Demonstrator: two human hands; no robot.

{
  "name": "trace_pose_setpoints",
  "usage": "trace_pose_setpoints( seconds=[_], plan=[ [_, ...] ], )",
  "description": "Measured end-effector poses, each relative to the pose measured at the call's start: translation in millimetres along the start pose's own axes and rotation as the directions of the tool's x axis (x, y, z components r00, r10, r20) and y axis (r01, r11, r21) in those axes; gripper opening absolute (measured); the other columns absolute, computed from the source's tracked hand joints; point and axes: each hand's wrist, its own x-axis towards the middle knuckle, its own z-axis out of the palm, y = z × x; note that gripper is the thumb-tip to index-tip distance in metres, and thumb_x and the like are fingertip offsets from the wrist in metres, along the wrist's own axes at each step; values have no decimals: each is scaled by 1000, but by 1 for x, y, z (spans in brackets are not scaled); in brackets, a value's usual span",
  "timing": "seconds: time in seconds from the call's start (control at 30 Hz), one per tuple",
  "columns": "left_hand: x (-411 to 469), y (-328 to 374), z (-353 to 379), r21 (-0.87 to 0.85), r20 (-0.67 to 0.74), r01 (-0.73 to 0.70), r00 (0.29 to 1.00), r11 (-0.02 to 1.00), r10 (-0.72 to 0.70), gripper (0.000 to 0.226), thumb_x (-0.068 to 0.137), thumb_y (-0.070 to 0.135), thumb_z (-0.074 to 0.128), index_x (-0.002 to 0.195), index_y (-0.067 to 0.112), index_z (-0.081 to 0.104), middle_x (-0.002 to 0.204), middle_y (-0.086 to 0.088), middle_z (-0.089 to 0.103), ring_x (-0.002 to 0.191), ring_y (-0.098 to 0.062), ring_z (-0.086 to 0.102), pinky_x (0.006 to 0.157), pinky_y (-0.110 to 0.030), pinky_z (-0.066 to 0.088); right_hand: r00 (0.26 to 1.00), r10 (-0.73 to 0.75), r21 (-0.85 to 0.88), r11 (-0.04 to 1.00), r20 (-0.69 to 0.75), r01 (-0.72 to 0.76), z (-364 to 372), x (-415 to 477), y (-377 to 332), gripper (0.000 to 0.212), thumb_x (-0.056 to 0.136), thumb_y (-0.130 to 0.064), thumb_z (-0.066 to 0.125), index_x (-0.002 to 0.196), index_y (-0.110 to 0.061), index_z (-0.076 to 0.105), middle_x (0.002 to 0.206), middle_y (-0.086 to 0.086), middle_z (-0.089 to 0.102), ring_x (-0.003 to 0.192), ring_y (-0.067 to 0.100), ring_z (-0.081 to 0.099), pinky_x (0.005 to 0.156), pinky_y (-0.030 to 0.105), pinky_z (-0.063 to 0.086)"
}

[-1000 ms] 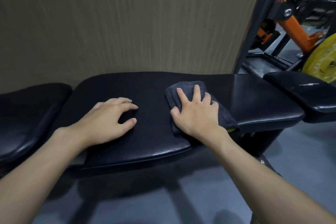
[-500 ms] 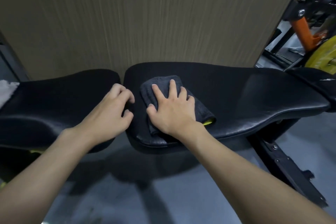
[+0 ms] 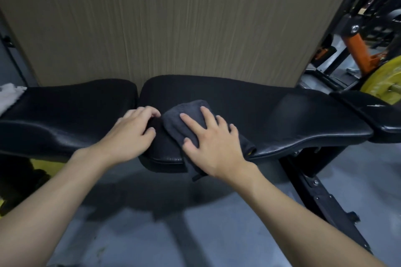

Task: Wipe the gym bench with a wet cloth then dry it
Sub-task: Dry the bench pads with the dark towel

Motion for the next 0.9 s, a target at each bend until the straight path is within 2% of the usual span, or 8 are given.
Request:
trace_pose_setpoints(
  seconds=[0.07,0.13,0.3,0.47,0.6,0.7,0.8,0.9],
  plan=[
    [4,10,1,121,51,35,998,992,-41,32,94,29,52,126,32,53,127,9,47,122,-18,38,106,-42,35,998,58,-12,998,-34,-58,-4,-6,28,69,80,-62,21,148,-55,24,163,2,23,139,39,34,112,57,28],
    [7,16,-1,167,94,68,992,984,-84,32,95,31,51,127,34,53,123,9,45,118,-17,37,103,-39,37,990,116,-18,993,-82,-118,-7,-9,55,67,81,-61,25,147,-53,31,160,4,30,133,38,42,109,53,34],
    [2,17,-1,134,112,78,989,988,-93,35,98,26,48,132,32,52,115,9,44,113,-14,37,99,-35,38,953,248,-22,966,-176,-256,-10,-21,105,64,82,-57,33,146,-48,40,158,8,33,129,40,45,104,49,37],
    [1,15,1,117,113,62,991,991,-75,36,98,26,49,133,30,52,115,10,43,115,-15,39,97,-33,36,908,342,-23,933,-242,-358,-3,-22,89,65,80,-49,34,143,-41,50,155,14,39,125,44,47,105,52,34],
    [6,16,-3,90,137,87,986,992,-99,36,98,18,49,132,26,53,117,7,47,106,-14,46,88,-27,34,930,245,-50,962,-273,-268,10,-24,38,64,77,-51,38,136,-35,59,145,21,50,112,48,53,98,56,39],
    [8,14,-8,-44,137,164,978,986,-156,39,99,14,43,136,26,49,134,4,53,124,-15,49,96,-25,34,959,158,-71,981,-237,-179,16,-23,-6,66,80,-56,36,140,-35,55,148,22,47,117,49,50,102,61,34],
    [11,12,-11,-159,105,230,971,960,-215,36,101,34,37,137,34,43,131,1,60,121,-16,54,106,-37,40,970,78,-58,994,-232,-94,18,-25,-39,67,84,-60,34,144,-34,50,152,23,40,123,51,45,104,65,29],
    [16,19,-14,-297,69,264,965,918,-255,42,98,52,29,137,40,38,124,5,60,118,-16,54,107,-45,38,958,-32,-29,999,-286,24,27,-39,-58,62,85,-53,47,145,-35,45,157,19,34,132,51,38,107,66,24]
  ],
)
